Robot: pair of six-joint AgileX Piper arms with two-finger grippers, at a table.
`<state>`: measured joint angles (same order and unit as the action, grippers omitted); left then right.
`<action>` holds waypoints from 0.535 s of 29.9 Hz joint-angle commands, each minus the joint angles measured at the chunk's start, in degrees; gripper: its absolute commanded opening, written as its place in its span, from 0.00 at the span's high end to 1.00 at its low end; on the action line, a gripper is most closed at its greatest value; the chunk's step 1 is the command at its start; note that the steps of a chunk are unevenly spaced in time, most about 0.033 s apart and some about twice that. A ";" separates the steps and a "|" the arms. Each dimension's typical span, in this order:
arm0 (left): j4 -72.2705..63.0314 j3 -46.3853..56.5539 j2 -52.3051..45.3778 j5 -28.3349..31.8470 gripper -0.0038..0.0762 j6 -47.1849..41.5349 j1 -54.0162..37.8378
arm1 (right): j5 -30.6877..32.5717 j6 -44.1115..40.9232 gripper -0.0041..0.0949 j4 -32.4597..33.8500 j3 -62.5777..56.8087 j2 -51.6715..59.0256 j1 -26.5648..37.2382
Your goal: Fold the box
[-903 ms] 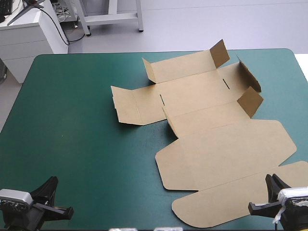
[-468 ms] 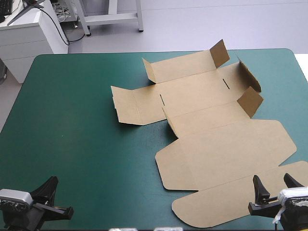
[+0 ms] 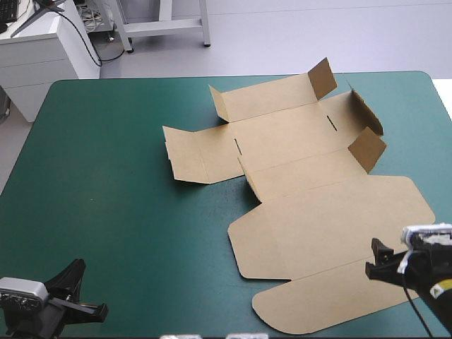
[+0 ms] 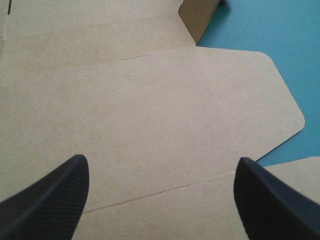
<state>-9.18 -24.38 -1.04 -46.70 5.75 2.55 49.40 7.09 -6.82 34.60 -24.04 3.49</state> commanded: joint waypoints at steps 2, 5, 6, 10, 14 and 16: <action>-1.32 -1.31 -0.34 4.57 0.96 -0.01 0.34 | -3.41 -0.13 0.21 1.71 10.36 -16.33 0.26; -1.32 -1.31 -0.34 4.57 0.96 -0.01 0.34 | -2.47 -0.13 0.21 1.71 17.29 -25.99 0.26; -1.32 -1.31 -0.34 4.57 0.96 -0.01 0.34 | -2.16 -0.13 0.21 1.71 19.95 -28.67 0.26; -1.32 -1.31 -0.34 4.57 0.96 -0.01 0.34 | 0.03 0.59 0.21 1.81 30.89 -41.13 0.26; -1.32 -1.31 -0.34 4.57 0.96 -0.01 0.34 | 3.05 0.73 0.21 3.85 40.79 -52.18 0.26; -1.32 -1.31 -0.34 4.57 0.96 -0.01 0.34 | 5.44 0.73 0.21 5.10 46.19 -57.16 0.26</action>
<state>-9.27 -24.38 -1.04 -46.69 5.75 2.55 54.06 7.22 -3.67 73.05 -76.61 3.49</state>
